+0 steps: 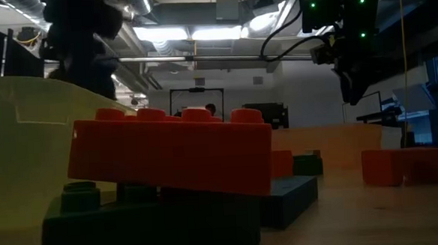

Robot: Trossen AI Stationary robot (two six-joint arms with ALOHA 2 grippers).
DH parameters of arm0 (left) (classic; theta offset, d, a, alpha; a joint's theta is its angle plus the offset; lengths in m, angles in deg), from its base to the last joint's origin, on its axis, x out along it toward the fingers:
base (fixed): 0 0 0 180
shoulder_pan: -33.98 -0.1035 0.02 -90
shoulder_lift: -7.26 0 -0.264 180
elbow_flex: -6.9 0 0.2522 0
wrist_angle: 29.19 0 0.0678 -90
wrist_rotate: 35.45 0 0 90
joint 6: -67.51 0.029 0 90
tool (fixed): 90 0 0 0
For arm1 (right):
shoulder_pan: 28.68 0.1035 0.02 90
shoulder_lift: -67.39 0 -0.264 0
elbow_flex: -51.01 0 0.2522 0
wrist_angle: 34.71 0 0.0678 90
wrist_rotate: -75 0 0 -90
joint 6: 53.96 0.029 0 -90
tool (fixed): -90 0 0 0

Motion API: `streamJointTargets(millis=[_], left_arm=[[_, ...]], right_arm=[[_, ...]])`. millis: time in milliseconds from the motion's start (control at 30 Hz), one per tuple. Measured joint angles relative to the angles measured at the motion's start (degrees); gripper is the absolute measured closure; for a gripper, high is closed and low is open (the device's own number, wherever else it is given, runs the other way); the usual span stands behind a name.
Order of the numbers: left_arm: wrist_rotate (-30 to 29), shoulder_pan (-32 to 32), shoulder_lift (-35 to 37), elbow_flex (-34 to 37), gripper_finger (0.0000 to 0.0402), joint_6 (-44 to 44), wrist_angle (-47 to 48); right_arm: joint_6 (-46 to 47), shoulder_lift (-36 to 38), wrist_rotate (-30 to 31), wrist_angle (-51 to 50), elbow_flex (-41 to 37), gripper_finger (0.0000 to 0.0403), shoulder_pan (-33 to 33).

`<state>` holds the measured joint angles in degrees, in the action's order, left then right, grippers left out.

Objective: Sort blocks by size
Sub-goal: Put the blue rectangle game piece into the yellow bin

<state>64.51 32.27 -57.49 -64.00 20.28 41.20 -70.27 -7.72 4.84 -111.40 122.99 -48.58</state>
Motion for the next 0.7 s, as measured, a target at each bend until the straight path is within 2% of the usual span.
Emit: streamJointTargets(millis=[167, 333, 567, 700], left_arm=[[0.0, 10.2, -3.3, 2.3, 0.0321, -3.6, -13.1], [0.0, 17.0, -8.2, 2.4, 0.0301, -4.6, -15.5], [-0.3, 19.8, -14.5, 2.4, 0.028, -8.2, -15.4], [-0.3, 19.8, -17.7, 2.4, 0.0266, -8.3, -15.7]], right_arm=[[0.0, 0.0, 0.0, 0.0, 0.0, 0.0244, 0.0], [0.0, 0.0, 0.0, -0.1, 0.0, 0.0244, 0.0], [0.0, 0.0, -0.5, 0.5, 0.0, 0.0244, 0.0], [0.0, 0.0, -8.1, 6.1, 0.0, 0.0244, 0.0]])
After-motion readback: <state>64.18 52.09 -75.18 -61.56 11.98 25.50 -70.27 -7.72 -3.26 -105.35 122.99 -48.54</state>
